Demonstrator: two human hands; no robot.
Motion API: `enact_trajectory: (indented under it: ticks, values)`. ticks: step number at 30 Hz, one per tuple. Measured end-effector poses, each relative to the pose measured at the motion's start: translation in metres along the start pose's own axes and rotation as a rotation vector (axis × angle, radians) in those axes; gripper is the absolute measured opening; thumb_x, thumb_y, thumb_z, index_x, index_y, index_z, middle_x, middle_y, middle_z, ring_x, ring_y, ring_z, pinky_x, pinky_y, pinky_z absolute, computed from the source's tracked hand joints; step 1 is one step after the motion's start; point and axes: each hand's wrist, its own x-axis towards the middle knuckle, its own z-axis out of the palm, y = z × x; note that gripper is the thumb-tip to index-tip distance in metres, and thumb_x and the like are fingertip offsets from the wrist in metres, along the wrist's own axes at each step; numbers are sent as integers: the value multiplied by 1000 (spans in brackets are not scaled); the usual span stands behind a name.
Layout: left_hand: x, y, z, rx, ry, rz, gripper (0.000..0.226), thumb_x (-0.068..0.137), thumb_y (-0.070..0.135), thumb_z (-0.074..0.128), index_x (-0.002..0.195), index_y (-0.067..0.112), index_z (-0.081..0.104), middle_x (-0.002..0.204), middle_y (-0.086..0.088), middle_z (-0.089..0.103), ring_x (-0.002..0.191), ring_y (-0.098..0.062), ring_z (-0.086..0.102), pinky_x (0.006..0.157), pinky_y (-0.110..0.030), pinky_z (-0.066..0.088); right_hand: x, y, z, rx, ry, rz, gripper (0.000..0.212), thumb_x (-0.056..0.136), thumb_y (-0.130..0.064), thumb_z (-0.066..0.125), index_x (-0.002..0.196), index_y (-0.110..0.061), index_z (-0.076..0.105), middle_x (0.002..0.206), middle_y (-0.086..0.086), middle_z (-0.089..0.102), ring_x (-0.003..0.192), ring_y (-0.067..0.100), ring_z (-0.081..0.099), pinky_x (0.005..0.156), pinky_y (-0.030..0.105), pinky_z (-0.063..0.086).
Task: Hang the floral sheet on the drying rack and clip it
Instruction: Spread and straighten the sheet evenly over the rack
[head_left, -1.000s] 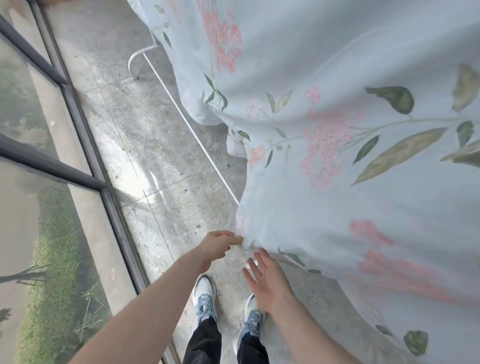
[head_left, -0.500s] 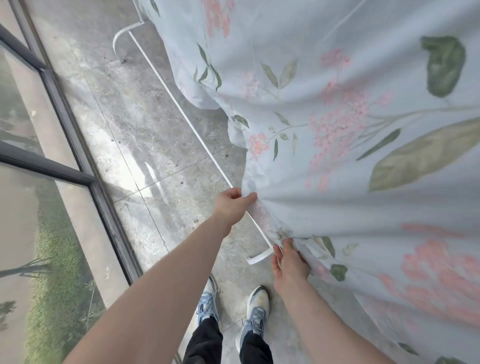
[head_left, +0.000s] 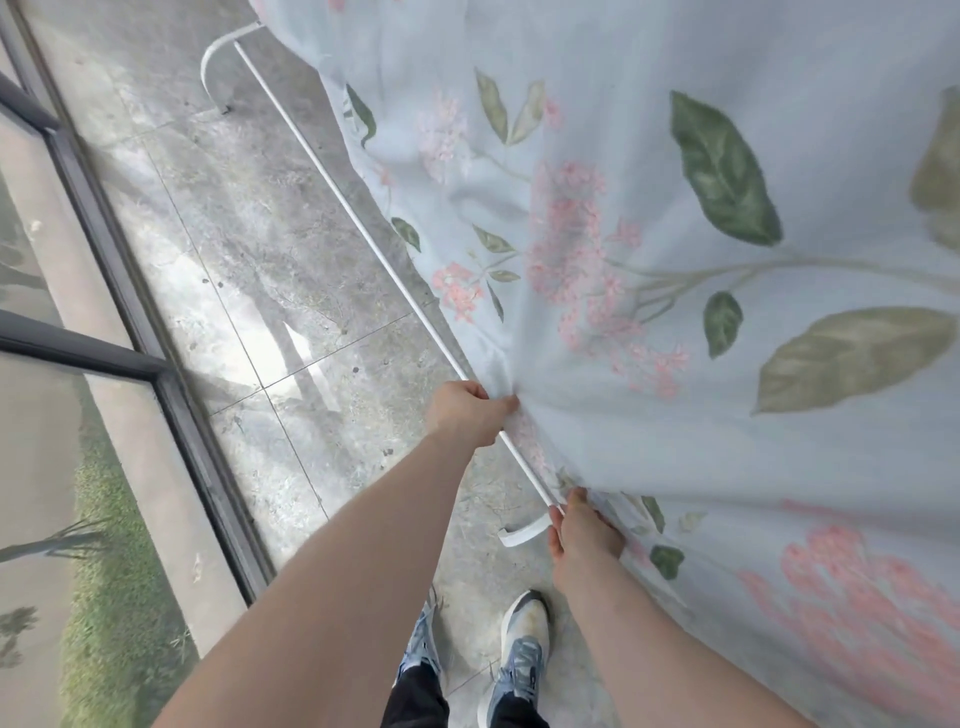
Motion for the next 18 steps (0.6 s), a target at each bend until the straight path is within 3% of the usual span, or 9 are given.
enact_trajectory:
  ticks: [2,6,10,13,15,18]
  values:
    - [8,-4,5,2,-15,-11,32,74,33,89,72,14,63,77,-11,78,70,-23,78,69,-45,66,10,5,3,-36,-10,-1,19,100,-30,67,96,-11,63,85,-2,69,73,7,67,41,18,46]
    - [20,-9,5,-1,-27,-54,27,76,30,88,80,8,73,73,-5,78,71,-20,78,69,-42,67,30,16,11,-100,-57,17,19,102,-24,62,87,-13,58,92,0,68,90,16,69,54,24,45]
    - [28,-20,-1,94,-2,-68,33,78,33,85,65,15,61,68,-5,76,71,-21,78,74,-39,66,40,20,14,-174,-91,43,25,106,-27,55,86,-12,57,106,4,71,100,18,66,63,24,49]
    - [24,-28,-2,196,25,-14,32,80,34,80,68,16,56,80,-16,78,59,-22,67,72,-46,65,41,26,11,-200,-134,46,29,109,-29,49,99,-5,60,108,8,71,90,20,66,52,24,52]
    - [13,-34,-6,289,21,46,30,83,41,79,81,17,60,87,-16,76,65,-22,63,69,-43,63,34,28,5,-213,-178,62,36,111,-32,43,116,0,60,95,9,68,73,19,61,44,23,53]
    - [-12,-46,-22,521,2,85,55,84,54,77,125,23,56,116,3,69,101,-21,68,78,-34,53,17,28,-7,-442,-199,-19,39,107,-39,52,90,-4,58,85,6,67,64,21,60,57,31,54]
